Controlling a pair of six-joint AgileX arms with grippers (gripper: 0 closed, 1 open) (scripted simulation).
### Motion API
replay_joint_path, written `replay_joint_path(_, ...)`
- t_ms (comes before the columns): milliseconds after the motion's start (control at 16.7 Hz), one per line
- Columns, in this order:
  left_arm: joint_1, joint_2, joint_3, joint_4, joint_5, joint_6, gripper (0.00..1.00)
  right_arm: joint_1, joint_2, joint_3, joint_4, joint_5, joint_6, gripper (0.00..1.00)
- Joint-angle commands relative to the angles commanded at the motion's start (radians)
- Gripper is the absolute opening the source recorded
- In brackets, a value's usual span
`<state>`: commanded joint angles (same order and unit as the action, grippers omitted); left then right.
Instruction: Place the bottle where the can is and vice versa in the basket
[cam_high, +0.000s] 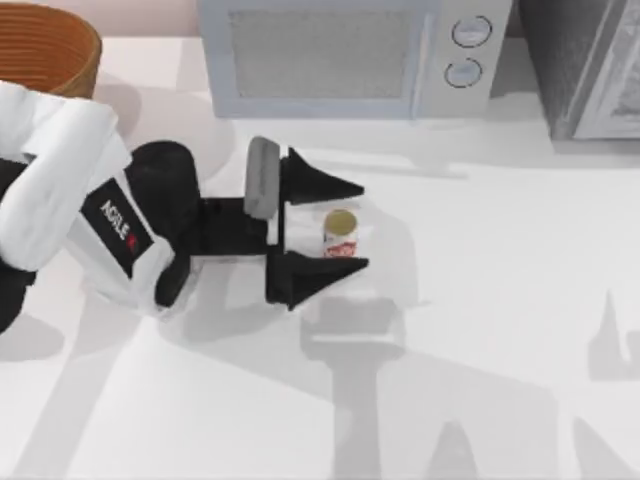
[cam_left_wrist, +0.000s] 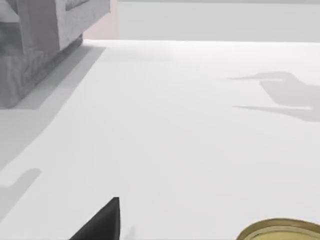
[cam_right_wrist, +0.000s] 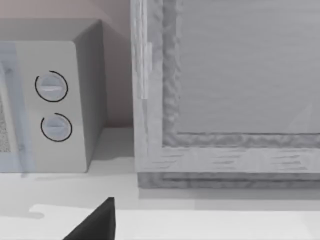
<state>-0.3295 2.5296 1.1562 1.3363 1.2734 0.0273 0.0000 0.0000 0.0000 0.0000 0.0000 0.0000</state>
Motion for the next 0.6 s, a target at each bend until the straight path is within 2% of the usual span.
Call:
replay_joint_path(240,0.05,-0.145,-0.096,-0.12,-0.104,-0.015,1.0,0.0,0.0,0.0,0.0,0.0,0.0,1.0)
replay_joint_path(420,0.103,-0.365,-0.209,-0.265,-0.234,-0.017,1.0,0.0,0.0,0.0,0.0,0.0,0.0,1.0)
replay_joint_path(600,0.158,-0.678,-0.347,-0.437,-0.394,-0.012,1.0,0.0,0.0,0.0,0.0,0.0,0.0,1.0)
